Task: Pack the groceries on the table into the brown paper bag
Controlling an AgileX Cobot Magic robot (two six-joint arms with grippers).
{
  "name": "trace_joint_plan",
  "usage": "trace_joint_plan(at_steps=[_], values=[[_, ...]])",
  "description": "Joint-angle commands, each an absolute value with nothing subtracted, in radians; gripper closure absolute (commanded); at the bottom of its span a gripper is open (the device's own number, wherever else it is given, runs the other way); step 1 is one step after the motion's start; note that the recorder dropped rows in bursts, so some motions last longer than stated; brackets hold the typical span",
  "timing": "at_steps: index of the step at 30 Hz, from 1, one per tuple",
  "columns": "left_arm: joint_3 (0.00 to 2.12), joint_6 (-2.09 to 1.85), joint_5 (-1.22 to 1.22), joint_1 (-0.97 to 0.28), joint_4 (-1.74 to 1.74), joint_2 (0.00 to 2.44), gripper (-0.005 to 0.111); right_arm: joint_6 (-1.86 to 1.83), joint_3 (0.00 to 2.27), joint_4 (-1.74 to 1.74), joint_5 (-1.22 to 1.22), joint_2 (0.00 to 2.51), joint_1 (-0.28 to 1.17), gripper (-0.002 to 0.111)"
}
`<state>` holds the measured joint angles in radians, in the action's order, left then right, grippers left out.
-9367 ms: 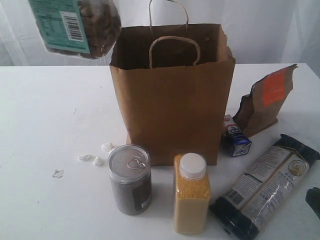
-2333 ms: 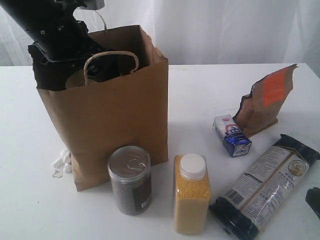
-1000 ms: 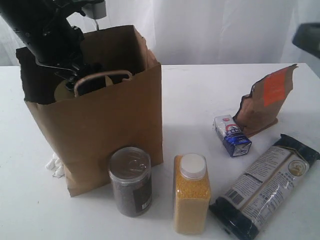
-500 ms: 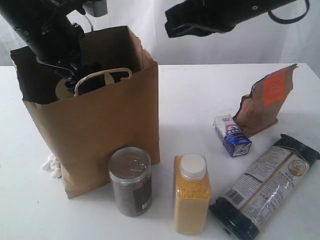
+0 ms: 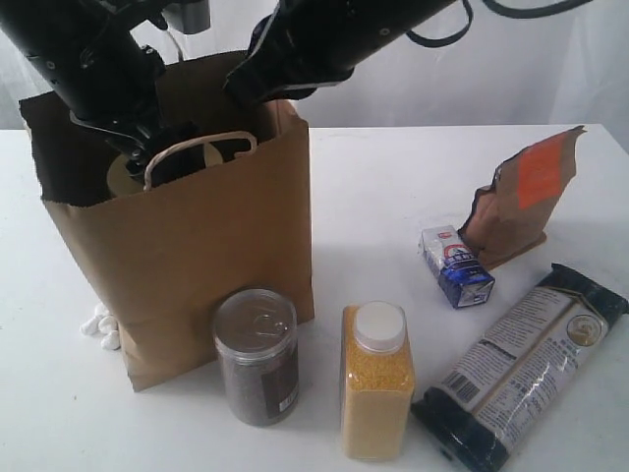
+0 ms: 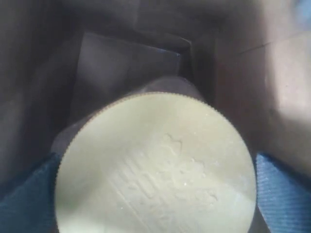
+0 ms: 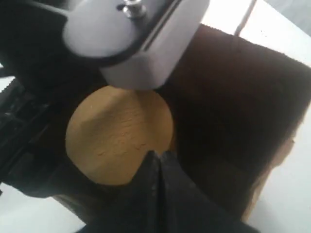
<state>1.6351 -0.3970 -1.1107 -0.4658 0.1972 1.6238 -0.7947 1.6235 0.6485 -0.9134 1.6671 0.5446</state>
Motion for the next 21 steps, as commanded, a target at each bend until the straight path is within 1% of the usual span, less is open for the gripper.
trace_joint_plan(at_steps=[1,6,15,21], values=[[1.636,-0.401,-1.125,-0.471,0.194,1.605,0.001,-0.774,1.664,0.565,-0.927,1.707,0.582,0.108],[1.636,-0.401,-1.125,-0.471,0.184,1.605,0.001,-0.758,1.668,0.587,-0.937,1.738,0.586,0.108],[1.636,-0.401,-1.098,-0.471,0.18,1.605,0.001,-0.763,1.725,0.585,-0.933,1.738,0.653,0.108],[1.636,-0.398,-1.098,-0.471,0.18,1.605,0.001,-0.763,1.725,0.591,-0.968,1.812,0.683,0.108]])
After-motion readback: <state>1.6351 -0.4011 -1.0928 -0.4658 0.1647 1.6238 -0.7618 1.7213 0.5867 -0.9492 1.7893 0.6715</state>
